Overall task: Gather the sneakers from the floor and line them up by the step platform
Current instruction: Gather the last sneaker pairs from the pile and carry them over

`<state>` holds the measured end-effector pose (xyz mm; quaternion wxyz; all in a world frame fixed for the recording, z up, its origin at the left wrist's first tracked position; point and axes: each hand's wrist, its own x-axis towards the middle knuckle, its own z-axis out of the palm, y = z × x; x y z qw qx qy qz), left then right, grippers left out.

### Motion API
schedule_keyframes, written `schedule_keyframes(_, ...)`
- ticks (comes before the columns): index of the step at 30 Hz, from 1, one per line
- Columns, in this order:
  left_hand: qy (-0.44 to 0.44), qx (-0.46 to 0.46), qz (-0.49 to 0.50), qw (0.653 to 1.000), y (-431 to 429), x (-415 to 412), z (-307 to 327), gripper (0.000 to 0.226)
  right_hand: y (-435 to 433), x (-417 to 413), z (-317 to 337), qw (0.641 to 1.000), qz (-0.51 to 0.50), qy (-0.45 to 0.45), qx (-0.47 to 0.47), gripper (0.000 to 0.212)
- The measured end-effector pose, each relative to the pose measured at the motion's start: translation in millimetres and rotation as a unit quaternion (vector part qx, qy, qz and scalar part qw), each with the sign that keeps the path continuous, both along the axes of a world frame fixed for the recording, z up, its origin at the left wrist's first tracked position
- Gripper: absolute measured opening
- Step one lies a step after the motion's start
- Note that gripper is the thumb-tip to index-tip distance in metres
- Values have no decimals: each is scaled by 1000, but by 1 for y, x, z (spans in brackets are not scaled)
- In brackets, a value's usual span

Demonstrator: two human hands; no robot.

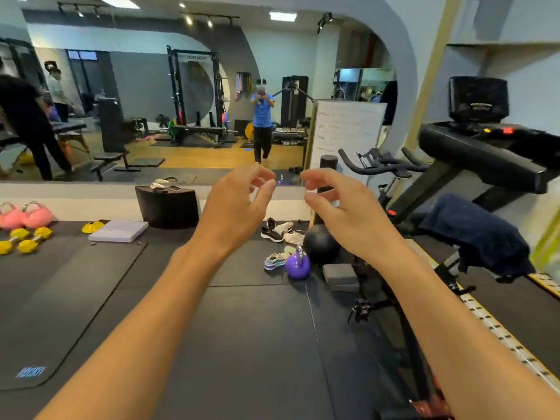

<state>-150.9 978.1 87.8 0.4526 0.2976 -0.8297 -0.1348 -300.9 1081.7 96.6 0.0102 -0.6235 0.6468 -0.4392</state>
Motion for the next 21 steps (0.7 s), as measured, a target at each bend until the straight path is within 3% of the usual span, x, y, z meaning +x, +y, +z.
schedule_keyframes(8, -22, 15, -46, 999, -173, -66, -35, 19, -162, -67, -37, 999, -43, -19, 17, 31)
schedule_keyframes(13, -64, 20, -34, 997, -284, -109, -48, 19, -288, -115, -63, 997, -41, -64, 16, 35)
schedule_keyframes(21, -71, 41, -30, 996, -459, -174, -58, 19, -478, -176, -80, 996, -21, -56, 59, 37)
